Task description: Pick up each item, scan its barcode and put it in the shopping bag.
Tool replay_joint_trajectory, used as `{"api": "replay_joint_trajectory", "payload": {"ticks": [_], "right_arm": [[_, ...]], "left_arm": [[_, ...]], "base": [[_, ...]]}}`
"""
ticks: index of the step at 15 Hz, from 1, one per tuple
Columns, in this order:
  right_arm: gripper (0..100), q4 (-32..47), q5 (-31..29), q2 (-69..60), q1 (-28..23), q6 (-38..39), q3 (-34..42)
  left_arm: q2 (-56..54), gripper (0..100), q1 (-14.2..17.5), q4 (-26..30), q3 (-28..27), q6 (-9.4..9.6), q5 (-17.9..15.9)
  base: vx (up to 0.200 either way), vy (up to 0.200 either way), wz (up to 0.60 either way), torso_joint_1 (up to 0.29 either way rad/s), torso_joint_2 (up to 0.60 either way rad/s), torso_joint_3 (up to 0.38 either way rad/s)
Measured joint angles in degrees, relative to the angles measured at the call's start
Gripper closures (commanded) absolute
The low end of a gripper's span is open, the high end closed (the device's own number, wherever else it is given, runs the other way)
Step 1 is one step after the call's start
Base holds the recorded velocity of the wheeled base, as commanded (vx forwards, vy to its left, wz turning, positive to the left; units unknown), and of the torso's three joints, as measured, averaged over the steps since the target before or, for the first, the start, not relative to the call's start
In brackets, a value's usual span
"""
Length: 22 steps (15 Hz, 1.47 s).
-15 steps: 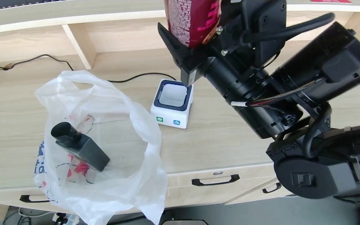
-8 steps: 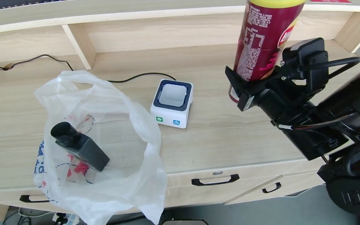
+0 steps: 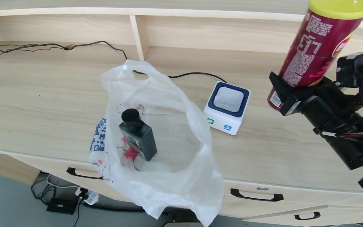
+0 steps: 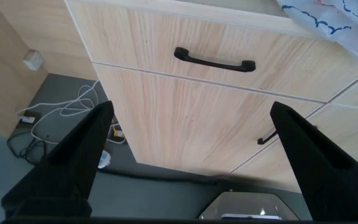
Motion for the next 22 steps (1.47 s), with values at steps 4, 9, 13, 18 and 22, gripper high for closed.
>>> {"api": "replay_joint_trajectory", "payload": {"ticks": [4,9,13,18,22], "right_arm": [[100,0.45,-1.87,-4.89,-3.74,3.25,1.21],[100,0.98,2.9,-5.29,-2.01,-0.01,0.85],[100,0.93,15.99,-1.85,-1.33,-20.43,-3.36],[100,-2.88,19.4,6.17,4.5,-25.65,-6.25],[100,-3.43,25.14,11.8,4.77,-27.1,-13.86]], "left_arm": [[0.0,0,-0.06,0.0,0.0,0.0,0.0],[0.0,0,0.0,0.0,0.0,0.0,0.0],[0.0,0,0.0,0.0,0.0,0.0,-0.02],[0.0,0,0.0,0.0,0.0,0.02,0.0],[0.0,0,-0.02,0.02,0.0,0.0,0.0]], "base": [[0.0,0.0,0.0,0.0,0.0,0.0],[0.0,0.0,0.0,0.0,0.0,0.0],[0.0,0.0,0.0,0.0,0.0,0.0],[0.0,0.0,0.0,0.0,0.0,0.0],[0.0,0.0,0.0,0.0,0.0,0.0]]}}
